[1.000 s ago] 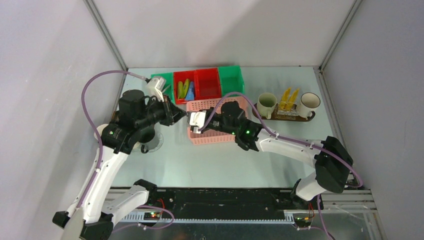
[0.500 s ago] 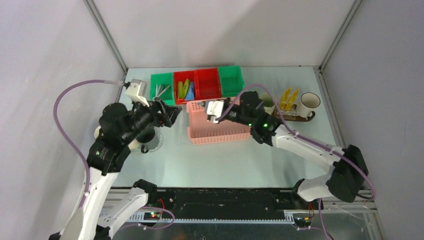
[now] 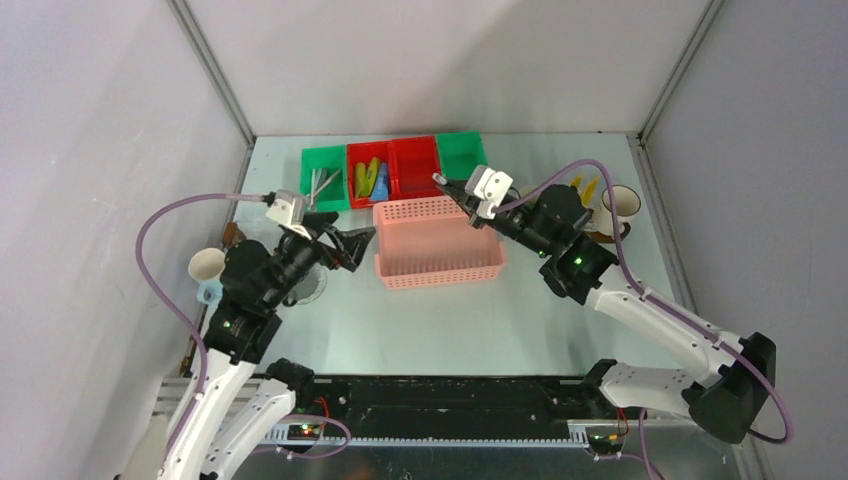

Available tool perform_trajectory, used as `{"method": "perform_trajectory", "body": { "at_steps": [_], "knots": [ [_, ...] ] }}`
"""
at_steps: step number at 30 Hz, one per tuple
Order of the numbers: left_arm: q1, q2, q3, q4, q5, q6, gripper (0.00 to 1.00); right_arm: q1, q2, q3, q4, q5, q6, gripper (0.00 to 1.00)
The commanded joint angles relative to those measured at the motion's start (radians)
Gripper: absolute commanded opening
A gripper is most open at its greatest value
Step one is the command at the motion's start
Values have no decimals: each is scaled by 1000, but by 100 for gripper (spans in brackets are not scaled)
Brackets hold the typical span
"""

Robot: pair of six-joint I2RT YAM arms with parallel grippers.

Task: Prepare toiletry sets of a toothbrush and toothpaste on the tray
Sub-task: Pick up the toothbrush from the storage box.

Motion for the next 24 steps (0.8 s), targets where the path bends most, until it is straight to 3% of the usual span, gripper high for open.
{"method": "perform_trajectory", "body": {
  "at_steps": [1, 13, 24],
  "knots": [
    [-20, 4, -39, 237, 104, 16, 99, 57, -33, -12, 95, 142, 166, 0],
    [-191, 187, -72, 499, 166, 79, 91, 241, -14, -14, 218, 489, 383, 0],
    [-328, 324, -59, 591, 173, 101, 78, 337, 11, -32, 293, 644, 386, 0]
  ]
}}
